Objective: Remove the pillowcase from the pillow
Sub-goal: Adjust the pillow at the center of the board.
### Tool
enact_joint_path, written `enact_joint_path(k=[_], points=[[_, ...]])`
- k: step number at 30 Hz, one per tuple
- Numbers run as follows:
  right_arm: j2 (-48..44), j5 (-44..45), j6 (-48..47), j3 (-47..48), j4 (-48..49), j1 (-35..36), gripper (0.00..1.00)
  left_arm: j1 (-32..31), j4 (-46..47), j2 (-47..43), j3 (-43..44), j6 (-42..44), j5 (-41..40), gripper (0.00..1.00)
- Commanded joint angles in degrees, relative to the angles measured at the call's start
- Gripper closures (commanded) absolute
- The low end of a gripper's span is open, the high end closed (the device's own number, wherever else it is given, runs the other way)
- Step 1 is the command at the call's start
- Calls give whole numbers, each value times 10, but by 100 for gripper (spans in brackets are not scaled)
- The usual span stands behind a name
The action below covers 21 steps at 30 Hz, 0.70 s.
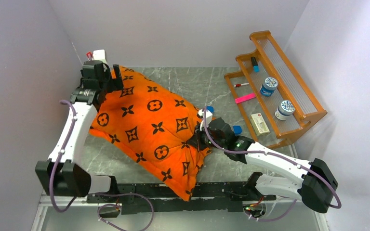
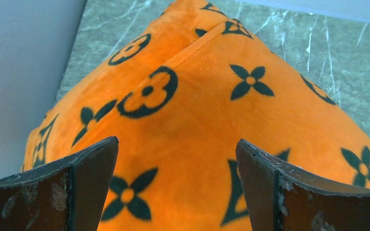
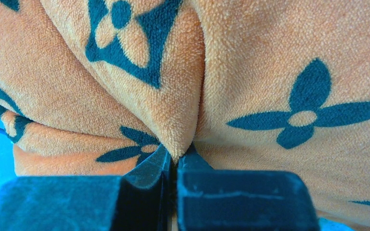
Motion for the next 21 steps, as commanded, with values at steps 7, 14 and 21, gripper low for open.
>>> enact_joint_path(k=[7,14,21], points=[[-5,-25,-59,-30,7,-4,100,99,-65,154,131,7,98,3],[3,-37,-85,-22,10,-4,100,110,-101,208,127,37,261,3],[-13,-8,-92,-6,11,-3,100,95,-61,173,11,39,342,21]])
